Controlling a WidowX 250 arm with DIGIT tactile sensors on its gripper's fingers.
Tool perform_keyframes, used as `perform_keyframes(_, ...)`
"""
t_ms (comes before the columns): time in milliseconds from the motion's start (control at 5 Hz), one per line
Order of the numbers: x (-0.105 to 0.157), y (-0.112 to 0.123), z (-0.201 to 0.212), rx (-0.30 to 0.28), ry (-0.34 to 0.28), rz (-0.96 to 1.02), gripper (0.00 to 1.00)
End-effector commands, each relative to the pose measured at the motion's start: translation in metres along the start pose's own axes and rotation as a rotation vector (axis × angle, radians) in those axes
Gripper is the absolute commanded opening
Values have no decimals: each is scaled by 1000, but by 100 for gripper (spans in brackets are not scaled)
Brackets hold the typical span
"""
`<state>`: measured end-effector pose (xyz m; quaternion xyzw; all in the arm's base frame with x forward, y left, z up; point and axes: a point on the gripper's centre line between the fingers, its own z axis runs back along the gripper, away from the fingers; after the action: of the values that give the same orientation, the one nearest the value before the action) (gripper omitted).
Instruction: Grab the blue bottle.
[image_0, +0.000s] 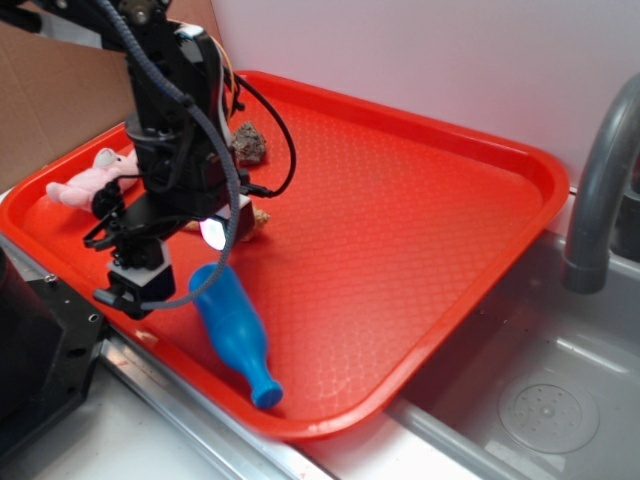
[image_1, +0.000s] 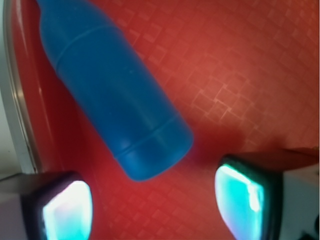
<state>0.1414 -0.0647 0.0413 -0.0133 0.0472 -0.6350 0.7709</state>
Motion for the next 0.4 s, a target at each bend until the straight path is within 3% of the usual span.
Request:
perform_keyframes(0, 29, -12, -15, 113, 102, -288, 100)
perform_keyframes(200, 39, -16, -20, 112, 104, -343, 100)
